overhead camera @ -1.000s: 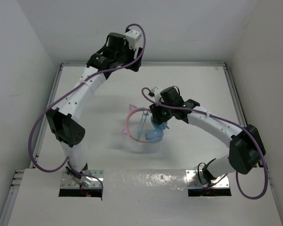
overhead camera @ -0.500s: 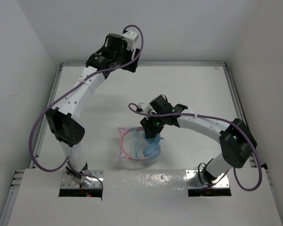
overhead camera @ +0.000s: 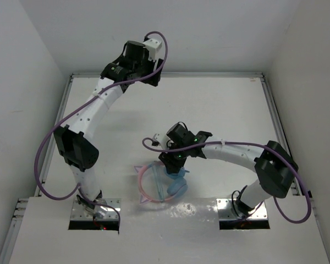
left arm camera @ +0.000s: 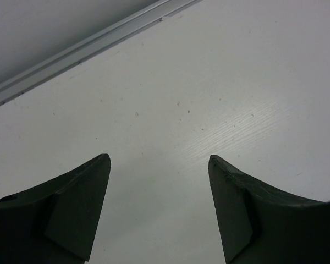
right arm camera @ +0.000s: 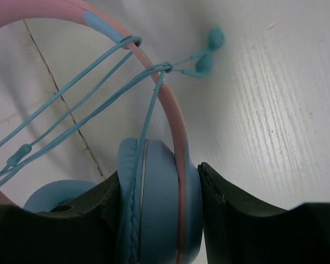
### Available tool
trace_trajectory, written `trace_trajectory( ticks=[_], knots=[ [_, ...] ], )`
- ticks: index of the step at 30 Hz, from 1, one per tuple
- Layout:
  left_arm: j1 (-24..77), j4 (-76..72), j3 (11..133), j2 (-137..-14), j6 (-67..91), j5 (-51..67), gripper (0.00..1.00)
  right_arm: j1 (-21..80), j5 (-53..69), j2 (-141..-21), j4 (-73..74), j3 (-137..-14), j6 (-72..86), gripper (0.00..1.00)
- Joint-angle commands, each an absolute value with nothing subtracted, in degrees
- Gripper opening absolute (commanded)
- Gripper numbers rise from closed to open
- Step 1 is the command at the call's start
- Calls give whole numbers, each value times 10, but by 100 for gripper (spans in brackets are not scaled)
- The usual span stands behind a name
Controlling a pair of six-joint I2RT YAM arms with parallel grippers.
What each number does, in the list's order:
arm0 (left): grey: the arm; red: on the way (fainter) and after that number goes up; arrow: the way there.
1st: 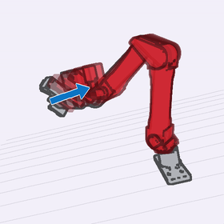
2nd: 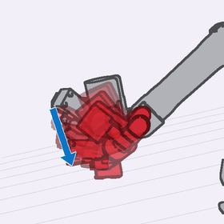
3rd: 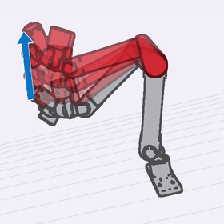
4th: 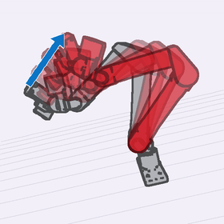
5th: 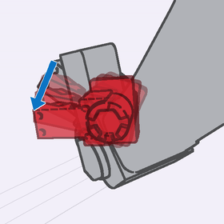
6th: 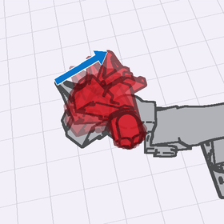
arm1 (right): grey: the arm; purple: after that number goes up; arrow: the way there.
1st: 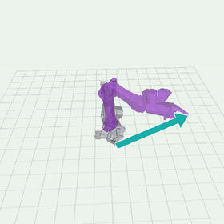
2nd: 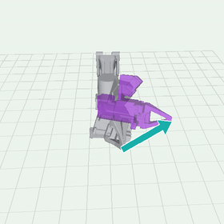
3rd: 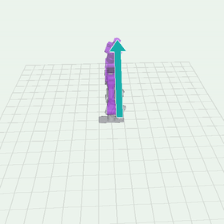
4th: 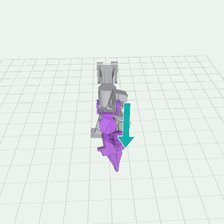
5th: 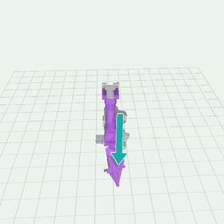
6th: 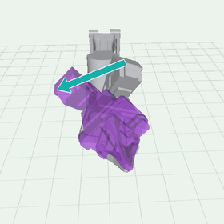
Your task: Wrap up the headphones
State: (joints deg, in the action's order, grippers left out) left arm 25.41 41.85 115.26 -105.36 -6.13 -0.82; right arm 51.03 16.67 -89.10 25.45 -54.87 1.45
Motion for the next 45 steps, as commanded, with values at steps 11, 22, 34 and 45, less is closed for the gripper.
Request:
trace_trajectory(
  ticks=[11,22,34,45],
  knots=[
    [258,410,1139,-1044,-54,18,68,507,135,-902,190,-569,7,0],
    [258,413,1134,-1041,-55,20,67,465,106,-938,146,-598,-26,0],
    [257,403,1132,-1045,-62,11,59,487,158,-865,210,-598,-62,0],
    [246,331,919,-1024,-203,198,17,512,138,-804,205,-563,-46,0]
  ],
)
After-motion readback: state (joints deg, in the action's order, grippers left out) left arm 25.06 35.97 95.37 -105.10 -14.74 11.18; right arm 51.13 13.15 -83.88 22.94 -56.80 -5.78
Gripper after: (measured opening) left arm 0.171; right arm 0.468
